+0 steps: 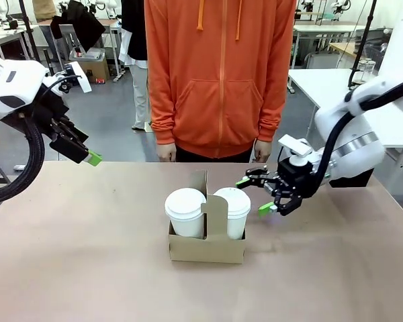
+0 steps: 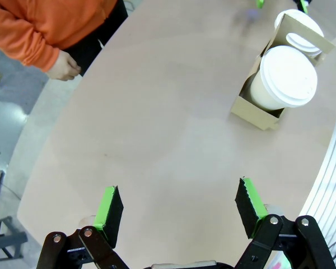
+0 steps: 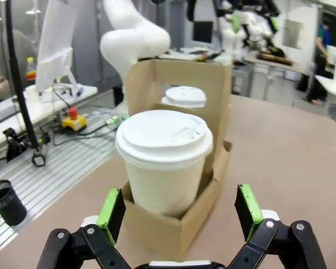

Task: Pour a drink into a cup and package it in a carrier.
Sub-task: Insert the held 600 ml Paper Cup into the Cup Carrier.

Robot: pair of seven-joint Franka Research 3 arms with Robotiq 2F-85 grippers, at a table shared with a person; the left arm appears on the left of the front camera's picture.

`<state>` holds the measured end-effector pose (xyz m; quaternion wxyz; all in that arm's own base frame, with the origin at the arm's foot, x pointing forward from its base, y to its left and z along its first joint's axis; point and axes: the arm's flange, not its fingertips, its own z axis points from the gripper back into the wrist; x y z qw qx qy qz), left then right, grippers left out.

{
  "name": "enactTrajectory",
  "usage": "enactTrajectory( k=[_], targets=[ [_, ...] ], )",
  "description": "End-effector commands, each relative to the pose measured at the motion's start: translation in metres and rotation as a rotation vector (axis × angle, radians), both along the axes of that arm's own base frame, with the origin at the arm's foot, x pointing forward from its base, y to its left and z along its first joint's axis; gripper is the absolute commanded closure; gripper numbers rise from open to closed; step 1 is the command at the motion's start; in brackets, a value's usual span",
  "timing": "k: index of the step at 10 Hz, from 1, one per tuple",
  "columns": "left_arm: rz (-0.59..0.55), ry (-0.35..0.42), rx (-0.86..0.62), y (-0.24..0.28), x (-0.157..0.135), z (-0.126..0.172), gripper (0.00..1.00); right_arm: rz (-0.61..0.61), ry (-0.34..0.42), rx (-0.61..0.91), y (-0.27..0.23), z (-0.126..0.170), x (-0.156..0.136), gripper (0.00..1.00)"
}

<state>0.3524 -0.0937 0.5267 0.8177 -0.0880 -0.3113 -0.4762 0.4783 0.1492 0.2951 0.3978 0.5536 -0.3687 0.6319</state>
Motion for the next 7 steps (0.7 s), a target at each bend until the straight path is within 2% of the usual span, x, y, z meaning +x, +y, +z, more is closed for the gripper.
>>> enactTrajectory(
  k=[1, 2, 4, 5, 7],
  targets=[
    [0.012, 0.009, 0.007, 0.0, -0.003, 0.001, 0.0, -0.318, 0.007, -0.169, -0.052, 0.031, -0.014, 0.0],
    [0.012, 0.009, 0.007, 0.0, -0.003, 0.001, 0.0, -0.489, 0.061, -0.251, -0.084, 0.048, -0.021, 0.0],
    [0.012, 0.009, 0.007, 0.0, -0.003, 0.001, 0.0, -0.759, 0.105, -0.373, -0.138, 0.07, -0.037, 0.0],
    [0.012, 0.009, 0.007, 0.0, -0.003, 0.001, 0.0, -0.868, 0.103, -0.4, -0.16, 0.076, -0.048, 0.0],
    [0.012, 0.009, 0.007, 0.0, -0.003, 0.001, 0.0, -1.156, 0.1, -0.553, -0.196, 0.083, -0.075, 0.0]
  ],
)
